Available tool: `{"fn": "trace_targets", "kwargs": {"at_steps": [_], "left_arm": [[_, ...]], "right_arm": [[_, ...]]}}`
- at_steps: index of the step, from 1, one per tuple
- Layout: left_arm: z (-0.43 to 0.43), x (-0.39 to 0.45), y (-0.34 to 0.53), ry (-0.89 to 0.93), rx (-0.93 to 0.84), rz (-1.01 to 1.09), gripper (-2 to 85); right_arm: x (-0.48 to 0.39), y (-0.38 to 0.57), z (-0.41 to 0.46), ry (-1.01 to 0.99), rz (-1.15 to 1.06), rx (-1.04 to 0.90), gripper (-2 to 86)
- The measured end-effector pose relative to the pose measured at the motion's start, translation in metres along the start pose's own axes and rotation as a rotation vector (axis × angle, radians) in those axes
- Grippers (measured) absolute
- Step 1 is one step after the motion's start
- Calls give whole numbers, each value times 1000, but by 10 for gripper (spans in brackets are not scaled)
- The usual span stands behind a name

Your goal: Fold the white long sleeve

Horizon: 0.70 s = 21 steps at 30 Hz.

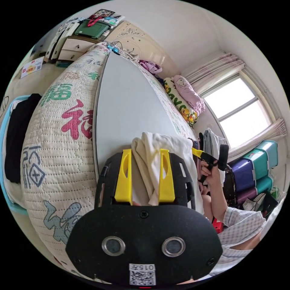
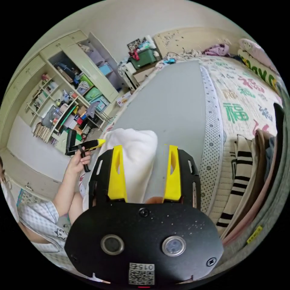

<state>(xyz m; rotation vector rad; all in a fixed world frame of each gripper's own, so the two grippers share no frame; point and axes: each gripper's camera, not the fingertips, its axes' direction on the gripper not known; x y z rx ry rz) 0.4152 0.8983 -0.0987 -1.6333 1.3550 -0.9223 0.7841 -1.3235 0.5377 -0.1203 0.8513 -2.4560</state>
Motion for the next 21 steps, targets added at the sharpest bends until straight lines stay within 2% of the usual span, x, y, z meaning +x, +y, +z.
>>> {"fn": "trace_targets", "kwargs": {"at_steps": [5, 10, 16, 21], "left_arm": [[7, -15, -13, 58, -15, 8, 122], [8, -40, -17, 150, -4, -42, 106], [10, -60, -15, 243, -30, -70, 68], [-18, -43, 2, 322, 96, 3, 58]], "right_arm": [[13, 0, 9, -233, 115, -46, 179], [16, 30, 6, -363, 157, -39, 158], [-17, 87, -10, -328, 108, -19, 127], [-65, 157, -49, -361, 15, 133, 116]]}}
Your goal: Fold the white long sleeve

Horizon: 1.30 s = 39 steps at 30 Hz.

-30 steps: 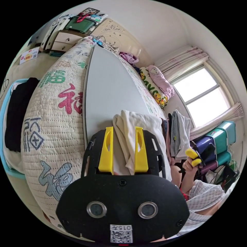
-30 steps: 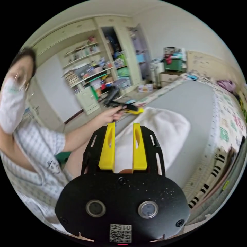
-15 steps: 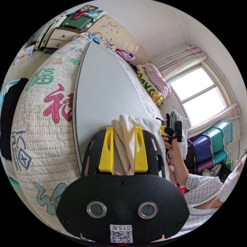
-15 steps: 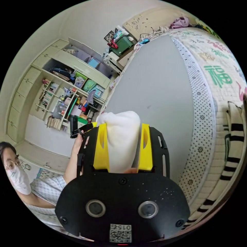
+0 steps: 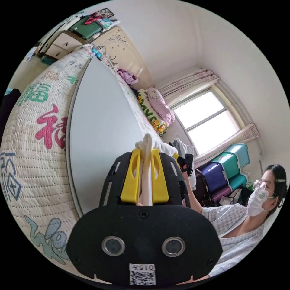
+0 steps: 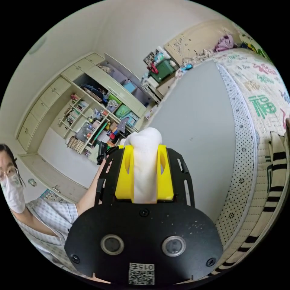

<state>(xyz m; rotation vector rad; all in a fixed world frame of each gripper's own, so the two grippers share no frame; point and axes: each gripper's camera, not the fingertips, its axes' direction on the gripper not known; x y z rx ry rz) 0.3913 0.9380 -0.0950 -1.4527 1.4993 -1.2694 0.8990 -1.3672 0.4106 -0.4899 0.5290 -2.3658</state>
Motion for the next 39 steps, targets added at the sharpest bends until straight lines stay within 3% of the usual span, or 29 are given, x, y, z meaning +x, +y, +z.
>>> {"fn": "trace_targets", "kwargs": {"at_steps": [8, 13, 17, 23, 30, 35, 39], "left_arm": [[-60, 141, 59, 150, 144, 339, 56], [-75, 274, 95, 222, 172, 568, 56], [-59, 357, 113, 289, 164, 690, 56], [11, 460, 125, 398, 149, 787, 48], [150, 518, 100, 419, 76, 766, 48], [290, 506, 60, 90, 28, 711, 56], [413, 447, 31, -100, -88, 458, 61]], "right_arm": [[-155, 166, -92, -39, -334, 212, 113], [-250, 270, -164, -3, -511, 359, 112], [-329, 345, -230, 124, -650, 461, 112], [-380, 396, -304, 268, -683, 498, 111], [-356, 370, -333, 461, -581, 446, 112], [-216, 268, -272, 701, -281, 342, 119], [-59, 209, -201, 859, 23, 220, 128]]}}
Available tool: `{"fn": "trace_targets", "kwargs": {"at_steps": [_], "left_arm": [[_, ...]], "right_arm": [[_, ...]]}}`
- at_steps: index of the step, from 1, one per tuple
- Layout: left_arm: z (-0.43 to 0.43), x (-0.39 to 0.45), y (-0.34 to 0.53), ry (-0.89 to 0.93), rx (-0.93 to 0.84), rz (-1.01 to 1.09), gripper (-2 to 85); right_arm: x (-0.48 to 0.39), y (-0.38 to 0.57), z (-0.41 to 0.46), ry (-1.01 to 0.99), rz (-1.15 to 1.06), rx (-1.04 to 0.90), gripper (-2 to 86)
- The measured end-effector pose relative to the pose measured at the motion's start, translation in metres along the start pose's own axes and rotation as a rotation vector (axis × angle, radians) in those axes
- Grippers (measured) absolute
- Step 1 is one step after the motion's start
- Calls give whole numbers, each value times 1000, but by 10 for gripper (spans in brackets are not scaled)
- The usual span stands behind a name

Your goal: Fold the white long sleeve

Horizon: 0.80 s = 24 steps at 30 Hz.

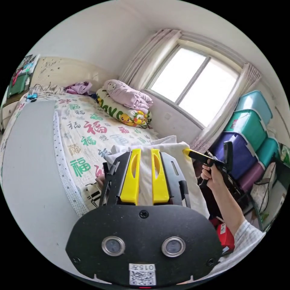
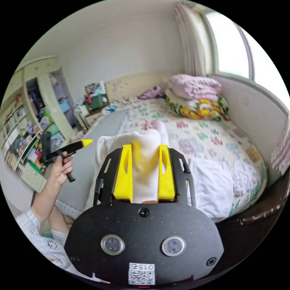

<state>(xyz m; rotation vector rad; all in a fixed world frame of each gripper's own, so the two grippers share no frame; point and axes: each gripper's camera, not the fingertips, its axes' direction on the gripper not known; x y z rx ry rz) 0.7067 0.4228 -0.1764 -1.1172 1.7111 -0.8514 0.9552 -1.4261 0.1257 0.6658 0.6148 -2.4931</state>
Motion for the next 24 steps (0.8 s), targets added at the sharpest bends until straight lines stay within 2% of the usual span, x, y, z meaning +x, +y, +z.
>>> {"fn": "trace_targets", "kwargs": {"at_steps": [2, 6, 10, 15, 17, 20, 24], "left_arm": [[13, 4, 6, -45, 30, 10, 59], [18, 65, 9, -63, 83, 235, 46], [77, 134, 10, -29, -14, 405, 59], [171, 144, 29, -12, -149, 379, 79], [190, 144, 38, -31, -156, 383, 80], [199, 158, 45, -93, -142, 442, 80], [208, 170, 51, -145, -126, 481, 79]], "right_arm": [[13, 0, 31, -3, 57, 19, 129], [6, -11, 57, -45, -23, 51, 129], [-4, -11, 65, -34, -83, 85, 117], [36, 30, 71, 37, -30, 202, 73], [60, 60, 103, 129, -63, 137, 80], [79, 98, 177, 197, -90, -89, 114], [98, 134, 259, 202, -33, -246, 138]]}}
